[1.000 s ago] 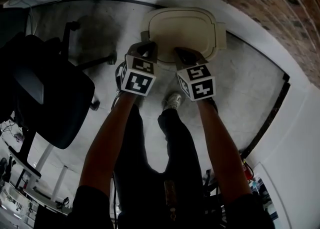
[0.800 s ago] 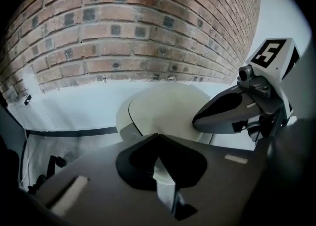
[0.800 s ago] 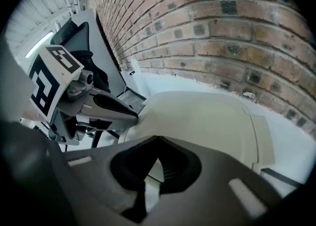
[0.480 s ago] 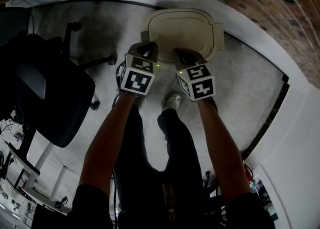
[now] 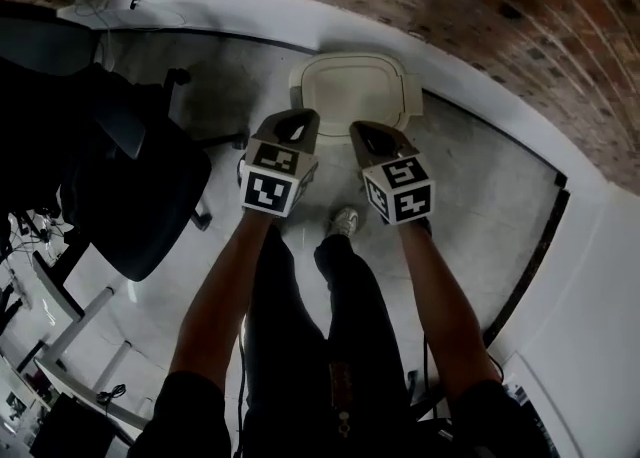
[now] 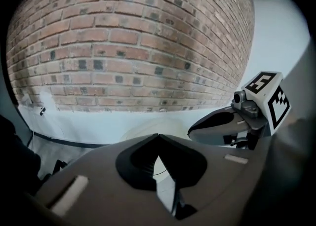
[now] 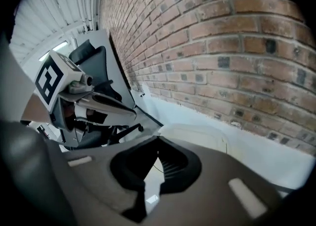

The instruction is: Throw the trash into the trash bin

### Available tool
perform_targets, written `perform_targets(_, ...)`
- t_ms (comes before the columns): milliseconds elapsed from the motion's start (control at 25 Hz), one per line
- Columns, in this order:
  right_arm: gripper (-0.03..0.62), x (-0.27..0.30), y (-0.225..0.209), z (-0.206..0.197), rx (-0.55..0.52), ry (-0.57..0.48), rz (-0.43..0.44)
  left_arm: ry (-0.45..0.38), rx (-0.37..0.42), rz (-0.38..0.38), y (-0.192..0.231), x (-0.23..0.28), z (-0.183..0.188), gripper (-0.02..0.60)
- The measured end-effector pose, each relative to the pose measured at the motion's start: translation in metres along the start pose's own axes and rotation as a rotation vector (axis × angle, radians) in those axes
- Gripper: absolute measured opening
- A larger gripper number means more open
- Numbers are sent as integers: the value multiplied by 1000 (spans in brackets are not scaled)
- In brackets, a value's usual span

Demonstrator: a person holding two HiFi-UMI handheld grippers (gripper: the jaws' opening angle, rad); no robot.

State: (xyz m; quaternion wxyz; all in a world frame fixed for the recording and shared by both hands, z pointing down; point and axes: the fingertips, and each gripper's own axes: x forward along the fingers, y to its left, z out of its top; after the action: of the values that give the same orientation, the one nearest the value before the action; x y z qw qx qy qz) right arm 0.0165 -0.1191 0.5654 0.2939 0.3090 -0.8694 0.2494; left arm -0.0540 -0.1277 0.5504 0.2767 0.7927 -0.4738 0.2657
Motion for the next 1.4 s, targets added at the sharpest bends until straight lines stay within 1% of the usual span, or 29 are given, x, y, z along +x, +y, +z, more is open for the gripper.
perform_targets(200, 3, -57, 22, 53, -48, -97, 24, -73, -1, 31, -22, -60, 37, 5)
perform_targets(320, 3, -97, 38, 89, -76, -162, 31, -122, -3, 34, -39, -101, 61, 5)
perform_targets(400, 3, -124, 53, 113, -75, -208, 43, -156, 8, 31, -52, -130, 76, 5)
perform_targets(520, 3, -163, 84, 150, -80, -290, 83, -198, 42, 26, -69, -175, 95, 5)
perform_targets(720, 3, -229, 147, 198, -144, -410, 111, -273, 86, -17, -93, -252, 115, 5)
perform_targets(840, 3, -266, 189, 210, -165, -461, 117, -314, 106, -55, -108, -302, 119, 5)
perform_targets(920, 3, -289, 216, 216, -167, -493, 121, -348, 115, -67, -114, -336, 121, 5)
perform_targets(1120, 3, -335, 278, 223, -177, -556, 134, -420, 101, -87, -130, -412, 123, 5)
perform_targets(1280, 3, -364, 322, 221, -225, -570, 148, -481, 112, -84, -140, -467, 127, 5)
perform_targets(1400, 3, -382, 344, 219, -248, -580, 150, -513, 124, -75, -144, -498, 129, 5)
